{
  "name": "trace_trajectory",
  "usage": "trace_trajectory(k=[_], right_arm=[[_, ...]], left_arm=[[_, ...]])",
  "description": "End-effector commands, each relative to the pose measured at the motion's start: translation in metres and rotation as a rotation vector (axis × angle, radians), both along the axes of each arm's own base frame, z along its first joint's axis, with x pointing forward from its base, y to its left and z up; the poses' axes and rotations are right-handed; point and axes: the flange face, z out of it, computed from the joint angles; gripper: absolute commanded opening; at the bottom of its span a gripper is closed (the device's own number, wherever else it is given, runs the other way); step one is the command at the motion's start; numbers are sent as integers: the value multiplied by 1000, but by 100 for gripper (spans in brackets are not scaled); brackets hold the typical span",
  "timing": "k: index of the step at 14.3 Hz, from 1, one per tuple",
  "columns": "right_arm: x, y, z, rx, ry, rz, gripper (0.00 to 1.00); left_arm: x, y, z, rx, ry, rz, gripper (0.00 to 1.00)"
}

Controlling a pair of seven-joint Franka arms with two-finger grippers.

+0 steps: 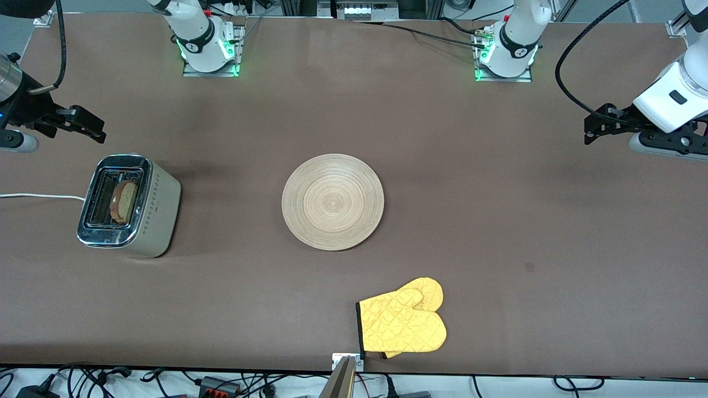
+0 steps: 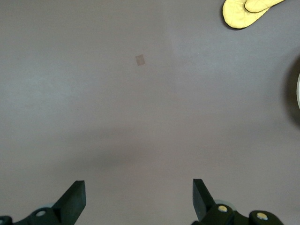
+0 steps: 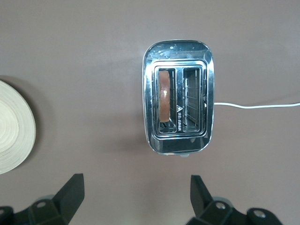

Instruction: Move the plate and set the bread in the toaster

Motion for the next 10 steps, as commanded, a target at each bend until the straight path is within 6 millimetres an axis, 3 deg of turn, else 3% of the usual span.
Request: trace_trajectory(k=[1,5,10], right_arm=[[15,-8,-6,-5,-1,-16,100],[13,-38,-5,5,-1,-67,100],[12,-34,-4,-2,-4,-70,100]], left_arm=[[-5,0,9,2,-2,10,100],[-5,-1,9,2,-2,9,100],[-5,1,9,2,-2,12,100]])
